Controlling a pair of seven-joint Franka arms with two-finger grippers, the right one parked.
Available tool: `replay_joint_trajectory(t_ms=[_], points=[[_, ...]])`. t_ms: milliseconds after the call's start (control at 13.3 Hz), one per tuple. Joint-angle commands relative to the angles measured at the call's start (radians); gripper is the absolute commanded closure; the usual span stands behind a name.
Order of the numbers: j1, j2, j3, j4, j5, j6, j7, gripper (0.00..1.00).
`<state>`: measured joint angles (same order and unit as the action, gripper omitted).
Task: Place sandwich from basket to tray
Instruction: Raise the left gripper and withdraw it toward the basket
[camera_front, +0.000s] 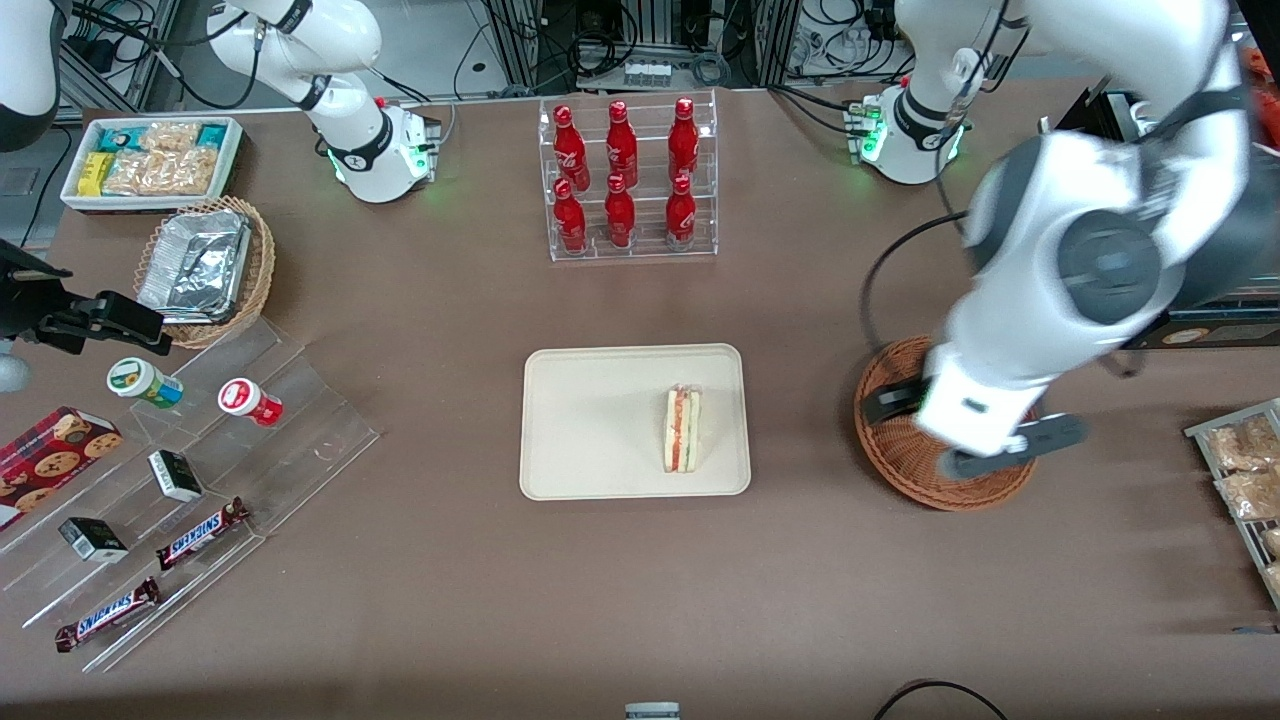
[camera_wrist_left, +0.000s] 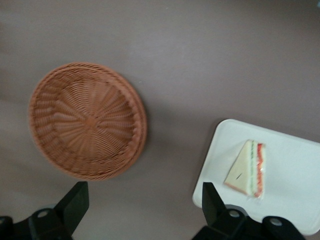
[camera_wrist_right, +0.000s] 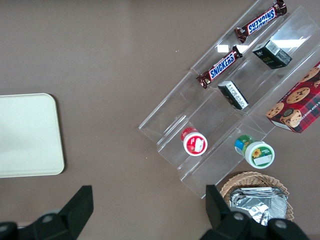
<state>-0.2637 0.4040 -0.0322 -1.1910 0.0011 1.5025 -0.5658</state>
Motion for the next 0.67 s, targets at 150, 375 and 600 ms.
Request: replay_joint_trajectory(t_ms=[150, 375, 600], points=[[0.144, -0.166, -0.032, -0.081, -0.041, -0.181, 0.188, 0.00], [0.253, -0.227, -0.125, -0.140, -0.033, -0.268, 0.201, 0.00], [0.329, -0.270, -0.172, -0.221, -0.029, -0.269, 0.205, 0.00]])
